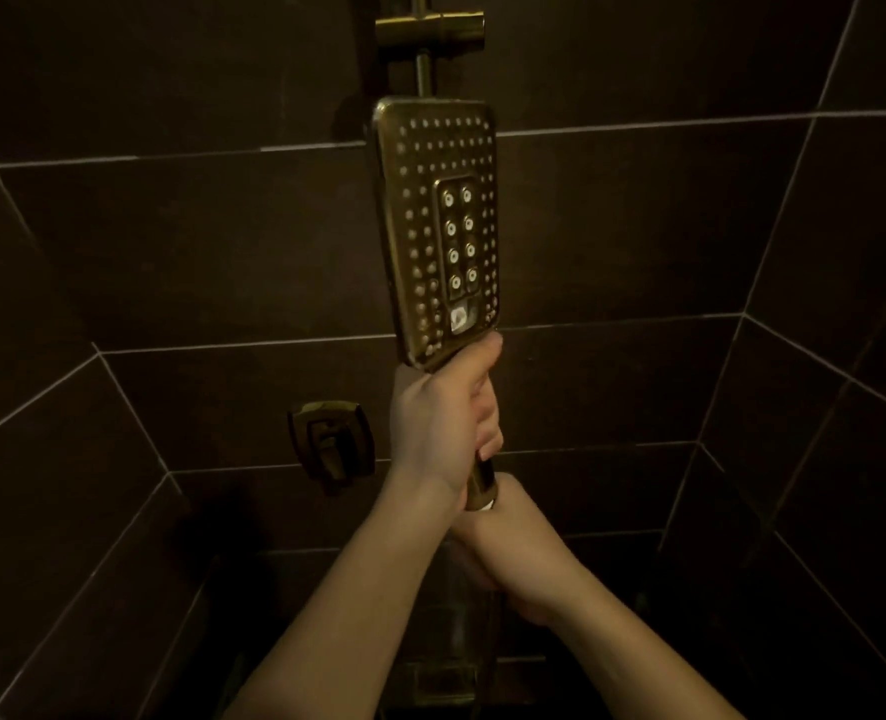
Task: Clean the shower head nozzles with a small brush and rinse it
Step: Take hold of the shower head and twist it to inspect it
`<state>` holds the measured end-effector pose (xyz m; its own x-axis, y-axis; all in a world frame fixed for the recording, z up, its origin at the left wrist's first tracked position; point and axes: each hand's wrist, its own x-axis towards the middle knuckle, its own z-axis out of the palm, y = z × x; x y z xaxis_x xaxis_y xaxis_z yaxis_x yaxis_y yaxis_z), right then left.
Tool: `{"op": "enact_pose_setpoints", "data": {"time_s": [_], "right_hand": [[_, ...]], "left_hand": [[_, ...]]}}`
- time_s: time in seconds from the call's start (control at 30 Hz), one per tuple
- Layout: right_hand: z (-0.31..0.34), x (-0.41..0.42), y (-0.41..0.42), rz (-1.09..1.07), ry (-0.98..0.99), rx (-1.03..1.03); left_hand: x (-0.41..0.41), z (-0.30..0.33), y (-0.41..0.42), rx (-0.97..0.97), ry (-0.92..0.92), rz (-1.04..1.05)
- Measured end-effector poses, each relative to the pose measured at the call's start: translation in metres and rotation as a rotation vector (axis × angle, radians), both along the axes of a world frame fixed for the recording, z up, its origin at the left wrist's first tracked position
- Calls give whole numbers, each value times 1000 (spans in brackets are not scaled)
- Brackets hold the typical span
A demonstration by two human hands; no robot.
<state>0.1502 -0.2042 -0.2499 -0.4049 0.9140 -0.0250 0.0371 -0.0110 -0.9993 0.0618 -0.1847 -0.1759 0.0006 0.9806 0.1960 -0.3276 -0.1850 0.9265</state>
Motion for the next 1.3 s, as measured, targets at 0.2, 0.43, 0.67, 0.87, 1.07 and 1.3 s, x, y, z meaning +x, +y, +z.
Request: {"op": "enact_pose_setpoints", "data": {"time_s": [0.2,0.43,0.67,0.87,1.07,1.3], "right_hand": [[-3,-9,-6,-357,-152,317],[8,14,-12,56,-10,93],[-2,19,-15,781,329,-509],[-13,23,-8,633,333,-563],[-23,6,2,-63,-169,-100],[-27,-10,2,-342,-347,128]], "left_hand": [[12,-6,-20,39,-48,314],[-21,-5,-11,111,-72,-272],[-21,-8,4,181,-484,-1030],[-20,-19,10,-109,-352,-817],[-3,-24,9,-235,-122,14],[3,-30,5,-238,-206,311]]}}
